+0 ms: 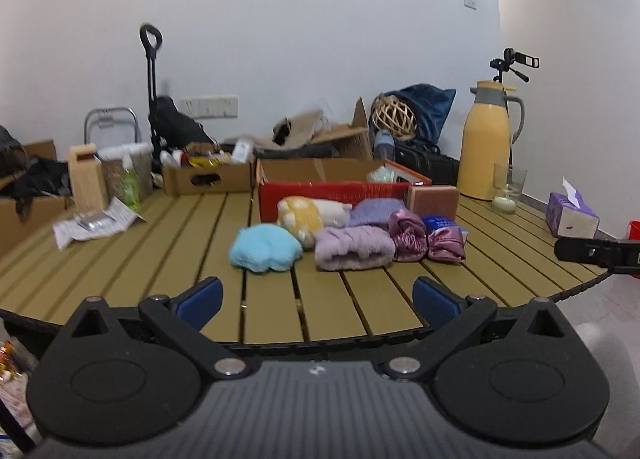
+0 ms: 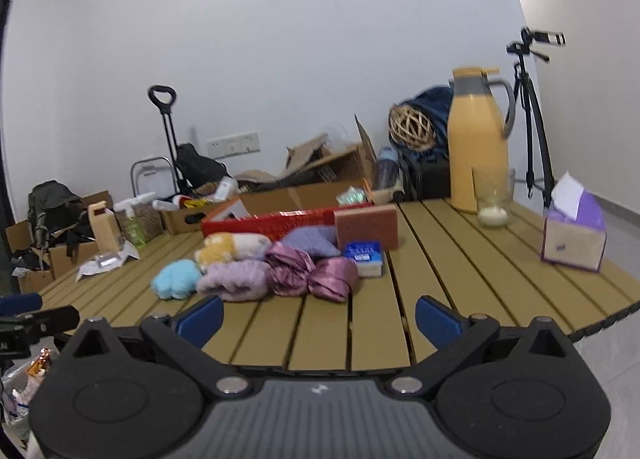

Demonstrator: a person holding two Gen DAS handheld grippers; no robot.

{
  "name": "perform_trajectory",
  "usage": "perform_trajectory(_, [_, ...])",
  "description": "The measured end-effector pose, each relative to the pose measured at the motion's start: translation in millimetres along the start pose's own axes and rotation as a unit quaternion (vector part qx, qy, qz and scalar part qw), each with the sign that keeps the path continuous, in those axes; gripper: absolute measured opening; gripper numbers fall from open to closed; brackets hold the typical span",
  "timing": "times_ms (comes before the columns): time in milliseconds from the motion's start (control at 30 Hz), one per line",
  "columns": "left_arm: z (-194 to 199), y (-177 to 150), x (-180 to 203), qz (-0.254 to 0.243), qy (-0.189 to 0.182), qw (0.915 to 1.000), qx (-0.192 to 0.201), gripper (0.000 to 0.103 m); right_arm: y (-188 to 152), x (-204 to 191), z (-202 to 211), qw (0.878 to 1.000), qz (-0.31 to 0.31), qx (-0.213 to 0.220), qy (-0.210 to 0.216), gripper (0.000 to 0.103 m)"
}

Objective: Organize soft objects
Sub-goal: 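Move both grippers back over the soft items on the table, then grasp the pink satin bow with both grippers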

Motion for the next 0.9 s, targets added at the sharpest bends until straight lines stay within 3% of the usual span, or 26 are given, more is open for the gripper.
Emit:
perform_trajectory(200, [-58.5, 6.9, 7.0, 0.014, -0.016, 0.9996, -0.016, 0.101, -1.8, 9.5, -56.1, 0.999, -0.017, -0.03, 0.006, 0.08])
perform_trajectory(333, [-106.8, 16.9, 18.3, 0.008, -0.019, 0.9993, -0.031, 0.086, 3.0, 12.1, -100.5, 0.999, -0.022, -0.046, 0.01, 0.069])
perform_trajectory(400, [-131.3, 19.6, 25.9, 0.002, -0.021, 0.9991, -0.036, 0.081, 5.1, 13.5, -121.9, 0.998, -0.023, -0.054, 0.01, 0.067])
perform_trajectory(567, [-174.8, 24.0, 30.1, 0.025, -0.019, 0.9987, -0.039, 0.08, 10.1, 17.6, -166.9, 0.998, -0.03, -0.062, 0.014, 0.062])
perform_trajectory(733, [-209.6, 36.3, 60.2, 0.038, -0.087, 0.9946, -0.041, 0.079, 6.3, 22.4, -200.3, 0.996, -0.046, -0.071, 0.02, 0.054])
perform_trajectory(800, [-227.6, 34.5, 73.8, 0.032, -0.106, 0.9924, -0.054, 0.073, 0.7, 23.8, -207.7, 0.995, -0.047, -0.083, 0.021, 0.054])
perform_trajectory(867, [-245.2, 24.1, 81.5, 0.021, -0.11, 0.9903, -0.082, 0.043, -5.6, 24.5, -210.5, 0.995, -0.032, -0.09, 0.02, 0.051])
perform_trajectory(900, [-250.6, 17.5, 82.9, 0.019, -0.113, 0.9893, -0.09, 0.035, -8.0, 25.5, -210.4, 0.995, -0.028, -0.092, 0.023, 0.049])
Point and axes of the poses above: each gripper's, at about its wrist camera, not at the fingertips, and z roughly against the way its jaws point, x to its right, y to its top, the point moved 5 cm from there along -z, roughly the way its jaws point, and after that the axes turned 7 degrees about x, right-handed, at the moved point
